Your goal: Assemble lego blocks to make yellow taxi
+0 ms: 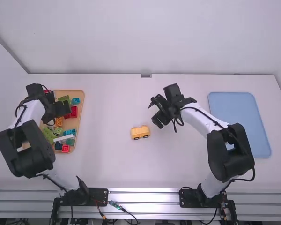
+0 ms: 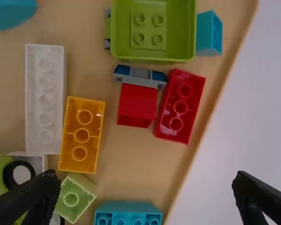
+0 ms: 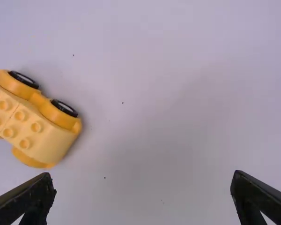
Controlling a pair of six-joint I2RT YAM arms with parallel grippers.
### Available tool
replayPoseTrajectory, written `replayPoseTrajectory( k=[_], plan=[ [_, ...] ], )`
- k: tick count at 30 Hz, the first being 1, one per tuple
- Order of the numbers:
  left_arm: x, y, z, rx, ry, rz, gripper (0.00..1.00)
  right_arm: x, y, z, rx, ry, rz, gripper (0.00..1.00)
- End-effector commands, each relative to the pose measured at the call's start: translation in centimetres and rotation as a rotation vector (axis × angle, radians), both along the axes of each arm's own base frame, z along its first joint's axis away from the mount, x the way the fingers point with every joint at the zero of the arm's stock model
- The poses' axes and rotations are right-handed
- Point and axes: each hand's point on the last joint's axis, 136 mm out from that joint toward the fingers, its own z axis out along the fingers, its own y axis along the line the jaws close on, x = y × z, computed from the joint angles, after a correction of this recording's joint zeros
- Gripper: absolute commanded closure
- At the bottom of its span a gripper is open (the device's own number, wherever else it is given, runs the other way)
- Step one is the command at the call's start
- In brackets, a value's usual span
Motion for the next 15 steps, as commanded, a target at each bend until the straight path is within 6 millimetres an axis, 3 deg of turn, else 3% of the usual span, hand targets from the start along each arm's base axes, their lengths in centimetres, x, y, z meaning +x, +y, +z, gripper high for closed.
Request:
replayPoseTrajectory(
  k=[1, 6, 12, 15],
  plan=[
    [1.2, 0.9, 0.2, 0.016, 0.014, -0.029, 0.01, 1.1, -0.1, 2.0, -0.015, -0.079, 0.038, 0.01],
    [1.0, 2.1, -1.4, 0.054, 0.11, -0.015, 0.01, 1.9, -0.6, 2.2, -0.043, -0.118, 0.024, 0.01],
    [0.4, 2.8, -2.8, 0.08, 0.128, 0.022, 0.24, 2.3, -1.2, 2.3, -0.055, -0.128, 0.009, 0.01],
    [-0.1, 3.7, -3.2, 0.127, 0.153, 0.052, 0.14, 2.6, -1.5, 2.3, -0.062, -0.136, -0.005, 0.01]
  ],
)
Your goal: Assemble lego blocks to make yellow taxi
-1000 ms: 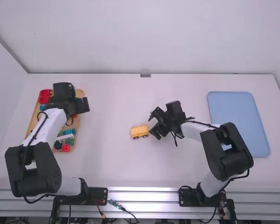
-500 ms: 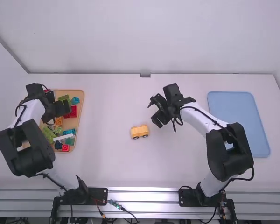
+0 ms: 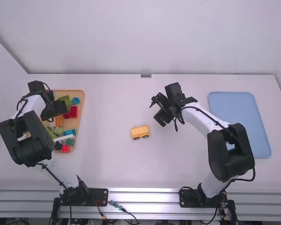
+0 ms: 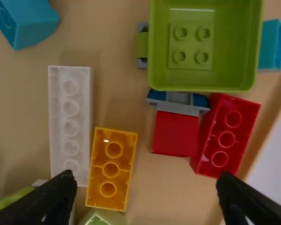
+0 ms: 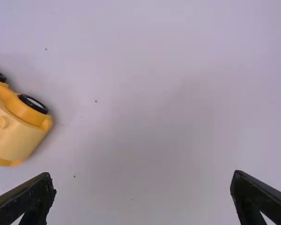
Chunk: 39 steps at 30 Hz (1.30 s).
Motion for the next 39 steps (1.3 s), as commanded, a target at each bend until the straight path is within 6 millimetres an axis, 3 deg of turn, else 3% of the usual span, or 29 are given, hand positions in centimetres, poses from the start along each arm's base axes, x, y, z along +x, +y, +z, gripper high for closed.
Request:
replayPoseTrajectory(
  k=[1, 5, 9, 12, 24, 29, 39],
  plan=[
    [-1.6, 0.8, -1.0, 0.051, 0.073, 0.025, 0.14, 1.1, -0.1, 2.1, 0.01, -0.062, -0.016, 0.01],
    [-2.3, 0.9, -1.6, 0.076, 0.107, -0.004, 0.16, 1.6, -0.3, 2.3, 0.016, -0.076, -0.025, 0.01],
    [-2.4, 0.9, -2.5, 0.082, 0.094, 0.0, 0.28, 1.7, -0.4, 2.4, 0.017, -0.078, -0.026, 0.01],
    [-2.5, 0.8, -3.1, 0.083, 0.09, 0.001, 0.31, 1.7, -0.5, 2.4, 0.017, -0.078, -0.028, 0.01],
    [-2.7, 0.7, -4.1, 0.092, 0.075, 0.001, 0.38, 1.7, -0.5, 2.4, 0.016, -0.078, -0.027, 0.01],
    [-2.5, -0.3, -4.4, 0.05, 0.065, -0.022, 0.39, 1.6, -0.5, 2.3, 0.014, -0.076, -0.025, 0.01],
    [-2.8, -0.2, -5.3, 0.074, 0.058, -0.012, 0.39, 1.5, -0.5, 2.2, 0.012, -0.072, -0.025, 0.01]
  ],
)
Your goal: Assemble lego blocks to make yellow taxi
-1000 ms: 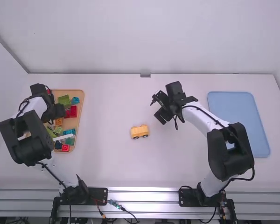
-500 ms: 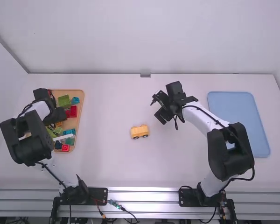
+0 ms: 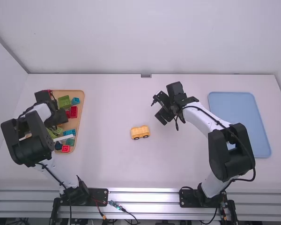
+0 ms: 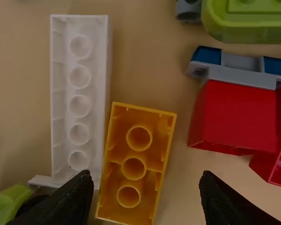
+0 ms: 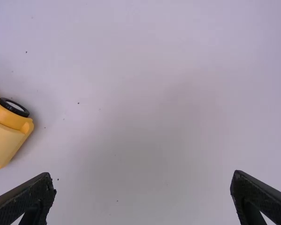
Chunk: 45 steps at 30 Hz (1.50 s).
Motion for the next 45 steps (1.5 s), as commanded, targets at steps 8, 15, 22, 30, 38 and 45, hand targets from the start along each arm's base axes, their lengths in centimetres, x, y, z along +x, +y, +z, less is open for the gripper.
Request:
replayPoseTrajectory(
  k=[8, 15, 22, 30, 38, 45],
  plan=[
    [-1.0, -0.8, -1.6, -0.014, 0.029, -0.015, 0.45, 0.7, 0.1, 2.0, 0.019, -0.045, -0.008, 0.01],
    [0.2, -1.7, -1.2, -0.067, -0.026, -0.045, 0.46, 0.6, 0.0, 1.9, 0.016, -0.039, -0.008, 0.01],
    [0.2, -1.7, -1.2, -0.07, -0.023, -0.04, 0.45, 0.5, 0.0, 1.9, 0.014, -0.033, -0.008, 0.0],
    [0.2, -1.7, -0.9, -0.084, -0.028, 0.002, 0.51, 0.5, 0.0, 1.9, 0.014, -0.034, -0.008, 0.01],
    [0.8, -1.3, 0.6, -0.106, -0.031, 0.068, 0.35, 0.5, 0.0, 1.9, 0.014, -0.034, -0.009, 0.01],
    [0.5, -1.6, 0.2, -0.12, -0.029, 0.087, 0.4, 0.4, 0.0, 1.8, 0.013, -0.031, -0.008, 0.01]
  ],
)
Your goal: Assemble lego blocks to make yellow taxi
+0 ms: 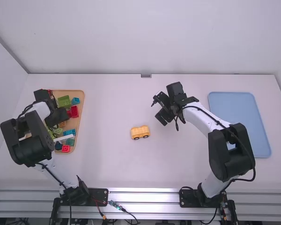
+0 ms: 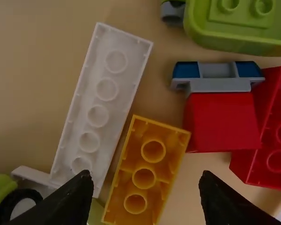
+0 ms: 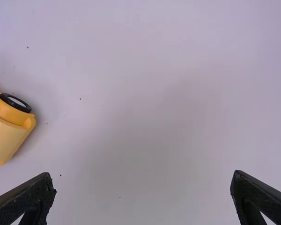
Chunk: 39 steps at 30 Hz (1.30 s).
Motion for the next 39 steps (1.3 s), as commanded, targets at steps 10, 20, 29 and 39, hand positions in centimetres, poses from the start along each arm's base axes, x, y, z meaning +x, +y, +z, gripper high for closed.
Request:
replayPoseTrajectory(
  k=[10, 20, 29, 39],
  plan=[
    [-0.4, -0.6, -0.6, -0.031, 0.011, 0.033, 0.46, 0.7, 0.1, 2.0, 0.016, -0.043, -0.005, 0.01],
    [-0.9, -0.8, -0.9, -0.047, 0.03, 0.052, 0.51, 0.7, 0.1, 2.0, 0.017, -0.042, -0.008, 0.01],
    [-1.2, -1.0, -2.1, -0.03, 0.02, 0.023, 0.51, 0.5, 0.0, 1.9, 0.014, -0.036, -0.008, 0.01],
    [-1.2, -1.0, -2.6, -0.017, 0.004, 0.009, 0.51, 0.5, 0.0, 1.9, 0.013, -0.036, -0.005, 0.01]
  ],
)
